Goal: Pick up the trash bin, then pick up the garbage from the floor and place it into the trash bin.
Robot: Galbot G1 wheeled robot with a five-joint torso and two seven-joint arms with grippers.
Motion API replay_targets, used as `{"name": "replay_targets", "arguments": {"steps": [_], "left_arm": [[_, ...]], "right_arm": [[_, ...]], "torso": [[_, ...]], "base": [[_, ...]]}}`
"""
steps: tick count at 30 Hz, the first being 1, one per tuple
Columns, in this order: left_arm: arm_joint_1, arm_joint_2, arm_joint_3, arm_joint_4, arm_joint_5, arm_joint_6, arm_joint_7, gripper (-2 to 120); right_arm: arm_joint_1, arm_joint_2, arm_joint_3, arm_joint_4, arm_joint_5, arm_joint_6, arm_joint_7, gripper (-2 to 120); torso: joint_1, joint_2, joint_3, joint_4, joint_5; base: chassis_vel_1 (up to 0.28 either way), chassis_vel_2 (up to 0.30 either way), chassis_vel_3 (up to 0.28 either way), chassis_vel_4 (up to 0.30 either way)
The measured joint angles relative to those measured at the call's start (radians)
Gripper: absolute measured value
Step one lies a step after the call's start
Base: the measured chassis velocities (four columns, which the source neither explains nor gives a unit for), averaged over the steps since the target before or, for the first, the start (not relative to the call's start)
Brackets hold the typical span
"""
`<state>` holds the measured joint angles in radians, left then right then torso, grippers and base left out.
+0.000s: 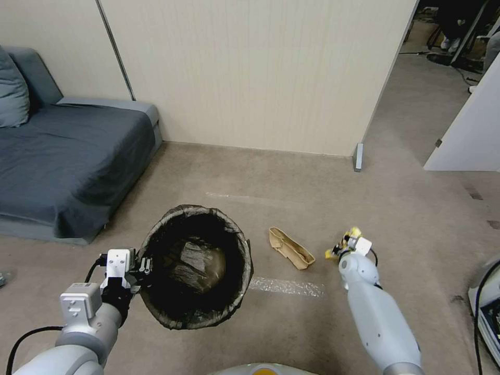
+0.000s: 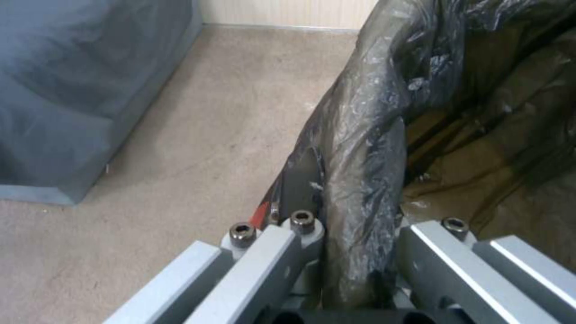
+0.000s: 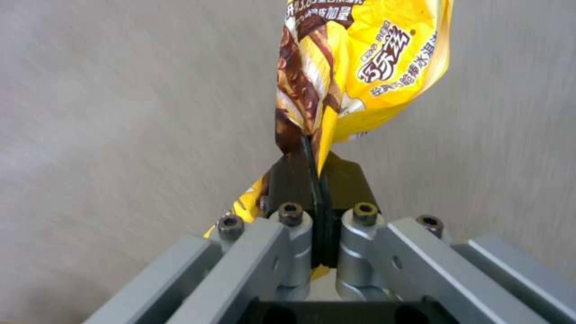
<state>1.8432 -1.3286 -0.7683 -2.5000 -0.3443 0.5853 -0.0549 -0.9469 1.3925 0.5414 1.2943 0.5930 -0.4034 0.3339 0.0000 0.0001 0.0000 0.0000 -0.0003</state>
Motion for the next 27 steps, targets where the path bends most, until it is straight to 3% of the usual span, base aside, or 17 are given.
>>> {"name": "replay_targets", "arguments": {"steps": [2, 3, 6, 7, 9, 10, 13, 20, 27], "left_arm": [[0.0, 0.0, 0.002, 0.0, 0.0, 0.0, 0.0, 1], [0.0, 0.0, 0.002, 0.0, 0.0, 0.0, 0.0, 1], [-0.002, 0.0, 0.006, 0.0, 0.0, 0.0, -0.001, 1], [-0.002, 0.0, 0.006, 0.0, 0.0, 0.0, -0.001, 1], [-0.006, 0.003, 0.012, 0.0, 0.0, 0.001, -0.001, 1], [-0.006, 0.003, 0.012, 0.0, 0.0, 0.001, -0.001, 1], [-0.011, 0.005, 0.019, 0.0, 0.001, 0.002, -0.001, 1], [-0.014, 0.006, 0.026, 0.0, 0.003, 0.005, 0.0, 1], [-0.014, 0.007, 0.03, 0.0, 0.005, 0.008, 0.001, 1]], "right_arm": [[-0.033, -0.035, -0.011, 0.131, 0.033, -0.026, -0.004, 0], [-0.033, -0.035, -0.011, 0.131, 0.033, -0.026, -0.004, 0], [-0.082, -0.095, -0.032, 0.344, 0.101, -0.071, -0.01, 0], [-0.082, -0.095, -0.032, 0.344, 0.101, -0.071, -0.01, 0], [-0.118, -0.138, -0.044, 0.489, 0.132, -0.1, -0.028, 0], [-0.118, -0.138, -0.044, 0.489, 0.132, -0.1, -0.028, 0], [-0.166, -0.209, -0.064, 0.661, 0.168, -0.13, -0.06, 0], [-0.176, -0.308, -0.115, 0.831, 0.229, -0.159, -0.092, 0], [-0.064, -0.371, -0.323, 0.94, 0.323, -0.186, -0.093, 0]], "torso": [[0.0, 0.0, 0.0, -0.0002, 0.0003], [0.0, 0.0, 0.0, -0.0002, 0.0003], [0.0, 0.0, 0.0, 0.0, 0.0003], [0.0, 0.0, 0.0, 0.0, 0.0003], [0.0, 0.0, 0.0, 0.0, 0.0005], [0.0, 0.0, 0.0, 0.0, 0.0005], [0.0, 0.0, 0.0, 0.0, 0.0006], [0.0, 0.0, 0.0, -0.0001, 0.0002], [0.0, 0.0, 0.0, 0.0003, 0.0002]], "base": [[0.0, 0.0, 0.0, 0.0], [0.0, 0.0, 0.0, 0.0], [0.0, 0.0, 0.0, 0.0], [0.0, 0.0, 0.0, 0.0], [0.0, 0.0, 0.0, 0.0], [0.0, 0.0, 0.0, 0.0], [0.0, 0.0, 0.0, 0.0], [0.0, 0.0, 0.0, 0.0], [0.0, 0.0, 0.0, 0.0]]}}
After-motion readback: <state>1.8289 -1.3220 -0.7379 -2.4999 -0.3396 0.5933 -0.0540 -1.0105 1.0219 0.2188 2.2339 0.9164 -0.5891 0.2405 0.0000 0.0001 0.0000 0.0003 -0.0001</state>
